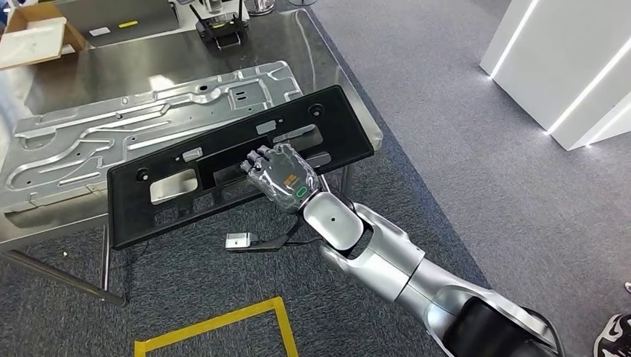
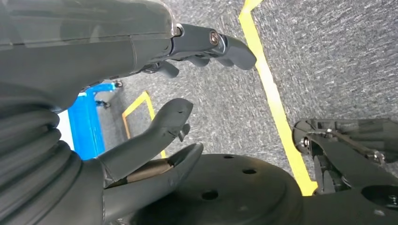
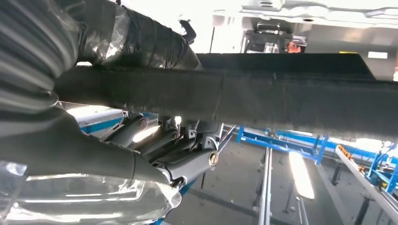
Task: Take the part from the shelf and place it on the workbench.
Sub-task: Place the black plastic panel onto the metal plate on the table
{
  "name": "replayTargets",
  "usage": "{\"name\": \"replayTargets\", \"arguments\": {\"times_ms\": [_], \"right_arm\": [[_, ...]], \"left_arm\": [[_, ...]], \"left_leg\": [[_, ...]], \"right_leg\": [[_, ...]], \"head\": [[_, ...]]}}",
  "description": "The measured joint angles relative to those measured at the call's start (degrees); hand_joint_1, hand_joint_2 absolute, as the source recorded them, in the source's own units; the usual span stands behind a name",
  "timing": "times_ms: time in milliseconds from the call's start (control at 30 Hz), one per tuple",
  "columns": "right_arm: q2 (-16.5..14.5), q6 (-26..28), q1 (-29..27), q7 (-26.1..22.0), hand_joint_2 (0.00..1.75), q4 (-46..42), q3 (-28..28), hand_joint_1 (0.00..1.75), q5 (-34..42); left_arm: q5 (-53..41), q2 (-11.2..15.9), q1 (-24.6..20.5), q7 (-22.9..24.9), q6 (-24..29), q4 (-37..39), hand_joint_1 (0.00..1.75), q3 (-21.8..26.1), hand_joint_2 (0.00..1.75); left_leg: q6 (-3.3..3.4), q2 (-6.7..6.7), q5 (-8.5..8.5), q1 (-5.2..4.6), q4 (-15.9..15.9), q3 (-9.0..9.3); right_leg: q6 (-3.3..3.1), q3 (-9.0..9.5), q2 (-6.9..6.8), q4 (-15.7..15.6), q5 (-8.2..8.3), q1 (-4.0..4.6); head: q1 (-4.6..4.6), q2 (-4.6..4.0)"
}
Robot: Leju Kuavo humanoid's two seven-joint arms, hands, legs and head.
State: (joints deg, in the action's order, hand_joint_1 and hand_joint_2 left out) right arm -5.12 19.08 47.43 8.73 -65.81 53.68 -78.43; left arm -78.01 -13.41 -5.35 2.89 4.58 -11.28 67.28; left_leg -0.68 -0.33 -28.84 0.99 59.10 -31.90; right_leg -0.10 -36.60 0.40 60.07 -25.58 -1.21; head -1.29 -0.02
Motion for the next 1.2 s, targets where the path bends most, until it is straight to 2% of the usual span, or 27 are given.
{"name": "replayTargets", "arguments": {"times_ms": [33,67,133,167,200,233,300,333,367,433,500,533,600,667,700,733,800,833,867,933,1000,1067,1133,1167,1200], "right_arm": [[-0.24,-0.03,-0.03,-0.02,1.75,-0.02,0.01,1.75,0.19],[-0.58,-0.05,-0.06,-0.02,1.75,-0.02,0.01,1.75,0.35],[-1.38,-0.13,-0.18,0.02,1.75,0.16,0.04,1.75,0.61],[-1.82,-0.16,-0.27,0.06,1.75,0.32,0.07,1.75,0.64],[-2.24,-0.21,-0.32,0.10,1.75,0.52,0.12,1.75,0.67],[-2.70,-0.24,-0.32,0.15,1.75,0.73,0.18,1.75,0.67],[-3.56,-0.29,-0.09,0.22,1.75,1.08,0.27,1.75,0.67],[-3.92,-0.32,0.14,0.24,1.75,1.21,0.30,1.75,0.67],[-4.21,-0.34,0.38,0.25,1.75,1.32,0.33,1.75,0.68],[-4.56,-0.36,0.71,0.28,1.75,1.53,0.42,1.75,0.69],[-4.92,-0.33,0.81,0.31,1.75,1.69,0.48,1.75,0.74],[-5.13,-0.32,0.98,0.31,1.75,1.77,0.50,1.75,0.78],[-5.61,-0.29,1.44,0.34,1.75,1.95,0.50,1.75,0.84],[-5.98,-0.27,1.65,0.39,1.75,2.25,0.54,1.75,0.89],[-6.16,-0.25,1.62,0.40,1.75,2.43,0.58,1.75,0.93],[-6.36,-0.18,1.61,0.42,1.75,2.63,0.63,1.75,0.97],[-6.89,0.16,1.65,0.45,1.75,2.99,0.70,1.75,1.08],[-7.18,0.51,1.73,0.47,1.75,3.17,0.72,1.75,1.13],[-7.41,0.86,1.83,0.47,1.75,3.34,0.74,1.75,1.17],[-7.80,1.47,2.01,0.48,1.75,3.74,0.77,1.75,1.23],[-8.09,1.74,2.05,0.48,1.75,4.17,0.78,1.75,1.23],[-8.44,2.00,2.17,0.47,1.75,4.59,0.79,1.75,1.23],[-8.74,2.21,2.28,0.45,1.75,5.00,0.80,1.75,1.23],[-8.81,2.26,2.28,0.43,1.75,5.21,0.84,1.75,1.23],[-8.85,2.27,2.24,0.42,1.75,5.44,0.87,1.75,1.22]], "left_arm": [[-0.03,0.01,-0.02,0.01,0.04,0.00,0.00,0.00,1.75],[-0.09,0.02,-0.03,0.06,0.05,0.00,0.00,-0.01,1.75],[-0.25,0.03,-0.02,0.26,0.07,0.00,0.00,-0.02,1.75],[-0.37,0.04,0.00,0.40,0.08,0.00,0.00,-0.02,1.75],[-0.46,0.05,0.02,0.56,0.09,0.00,0.00,-0.03,1.75],[-0.56,0.05,0.04,0.71,0.10,0.00,0.00,-0.07,1.75],[-0.64,0.07,0.07,0.91,0.14,0.00,0.00,-0.22,1.75],[-0.66,0.08,0.05,0.95,0.15,0.00,0.00,-0.30,1.75],[-0.67,0.09,0.00,0.95,0.16,0.00,0.00,-0.36,1.75],[-0.68,0.10,-0.08,0.96,0.18,0.00,0.00,-0.42,1.75],[-0.74,0.09,0.02,1.03,0.22,0.00,0.00,-0.49,1.75],[-0.85,0.07,0.08,1.13,0.25,0.00,0.00,-0.56,1.75],[-1.16,0.05,0.07,1.37,0.34,0.00,0.00,-0.84,1.75],[-1.46,0.05,-0.05,1.54,0.45,0.00,0.00,-1.19,1.75],[-1.59,0.05,-0.07,1.58,0.54,0.00,0.00,-1.32,1.75],[-1.72,0.05,-0.06,1.60,0.64,0.00,0.00,-1.41,1.75],[-2.05,0.02,0.03,1.59,0.95,0.00,0.00,-1.65,1.75],[-2.21,-0.01,0.01,1.58,1.11,0.00,0.00,-1.82,1.75],[-2.35,-0.04,-0.02,1.57,1.27,0.00,0.00,-2.02,1.75],[-2.51,-0.09,-0.14,1.57,1.46,0.00,0.00,-2.46,1.75],[-2.58,-0.09,-0.24,1.63,1.57,0.00,0.00,-2.75,1.75],[-2.61,-0.08,-0.31,1.69,1.64,0.00,0.00,-2.85,1.75],[-2.60,-0.07,-0.27,1.70,1.65,0.00,0.00,-2.87,1.75],[-2.60,-0.06,-0.24,1.70,1.65,0.00,0.00,-2.87,1.75],[-2.61,-0.05,-0.19,1.70,1.65,0.00,0.00,-2.88,1.75]], "left_leg": [[-0.23,0.02,-0.91,0.04,1.62,-0.65],[-0.41,0.03,-2.26,0.09,4.59,-2.12],[-0.63,0.04,-5.11,0.09,12.62,-6.70],[-0.63,0.04,-5.49,0.09,15.52,-8.72],[-0.54,0.04,-4.61,0.08,16.24,-9.73],[-0.36,0.04,-2.50,0.06,14.53,-9.53],[0.22,0.04,2.65,-0.07,6.96,-6.70],[0.52,0.03,4.18,-0.28,3.63,-5.28],[0.78,0.04,4.68,-0.49,1.51,-4.36],[1.14,-0.01,4.19,-0.82,0.29,-3.88],[1.56,-0.04,4.04,-0.45,-0.43,-3.37],[1.85,0.00,3.98,-0.28,-0.78,-3.00],[2.39,0.09,3.73,-0.19,-1.07,-2.44],[2.72,0.08,3.31,-0.23,-0.96,-2.12],[2.76,0.01,3.03,-0.23,-0.89,-1.88],[2.72,-0.08,2.71,-0.23,-0.78,-1.54],[2.45,-0.19,1.87,-0.22,-0.56,-0.67],[2.19,-0.23,1.47,-0.34,-0.39,-0.39],[1.87,-0.26,1.20,-0.39,-0.33,-0.28],[1.13,-0.26,0.95,-0.44,-0.37,-0.27],[0.43,-0.16,0.58,-0.29,-0.38,-0.04],[-0.16,-0.07,-0.93,-0.22,2.28,-1.10],[-0.67,-0.03,-3.67,-0.11,9.31,-4.96],[-0.86,-0.03,-4.58,-0.06,12.76,-7.12],[-0.99,-0.03,-4.58,0.00,14.82,-8.67]], "right_leg": [[-0.37,0.41,-0.02,-0.20,-0.15,-0.09],[-0.71,0.80,-0.08,-0.34,-0.36,-0.09],[-1.20,1.39,-0.14,-0.40,-0.86,0.16],[-1.33,1.69,-0.14,-0.39,-1.15,0.30],[-1.37,2.06,-0.10,-0.38,-1.45,0.42],[-1.35,2.55,-0.05,-0.38,-1.79,0.50],[-1.14,3.56,0.03,-0.43,-2.55,0.58],[-0.92,3.90,0.05,-0.43,-2.88,0.64],[-0.66,4.02,0.03,-0.43,-3.10,0.69],[-0.09,4.07,-0.07,-0.60,-3.27,0.75],[0.50,4.07,-0.22,-0.35,-3.77,0.80],[0.76,3.58,-0.27,0.86,-4.46,0.84],[1.07,0.40,-0.30,6.80,-6.86,0.83],[1.24,-4.08,-0.30,13.62,-8.56,0.76],[1.28,-5.41,-0.30,14.89,-8.00,0.71],[1.26,-5.69,-0.31,14.08,-6.35,0.65],[0.93,-3.47,-0.33,7.40,-1.43,0.57],[0.66,-2.01,-0.33,3.87,0.21,0.67],[0.38,-1.01,-0.32,1.51,0.99,0.79],[-0.15,-0.45,-0.17,0.15,0.73,1.14],[-0.67,-0.05,-0.02,-0.39,0.65,0.96],[-1.23,0.68,-0.06,-0.98,0.57,0.60],[-1.64,1.13,-0.15,-1.10,0.25,0.55],[-1.71,1.30,-0.18,-1.08,0.06,0.57],[-1.74,1.51,-0.18,-1.06,-0.15,0.58]], "head": [[0.00,0.00],[-0.01,-0.01],[-0.01,-0.01],[0.00,-0.01],[0.00,-0.01],[-0.01,0.00],[0.01,0.01],[0.01,0.01],[0.00,0.01],[0.00,0.01],[0.03,0.01],[0.03,0.01],[0.07,0.01],[0.07,0.01],[0.07,0.00],[0.08,0.00],[0.08,-0.01],[0.08,-0.01],[0.06,-0.01],[0.05,0.00],[0.05,0.00],[0.02,0.00],[-0.01,0.00],[-0.01,-0.01],[-0.01,-0.01]]}}
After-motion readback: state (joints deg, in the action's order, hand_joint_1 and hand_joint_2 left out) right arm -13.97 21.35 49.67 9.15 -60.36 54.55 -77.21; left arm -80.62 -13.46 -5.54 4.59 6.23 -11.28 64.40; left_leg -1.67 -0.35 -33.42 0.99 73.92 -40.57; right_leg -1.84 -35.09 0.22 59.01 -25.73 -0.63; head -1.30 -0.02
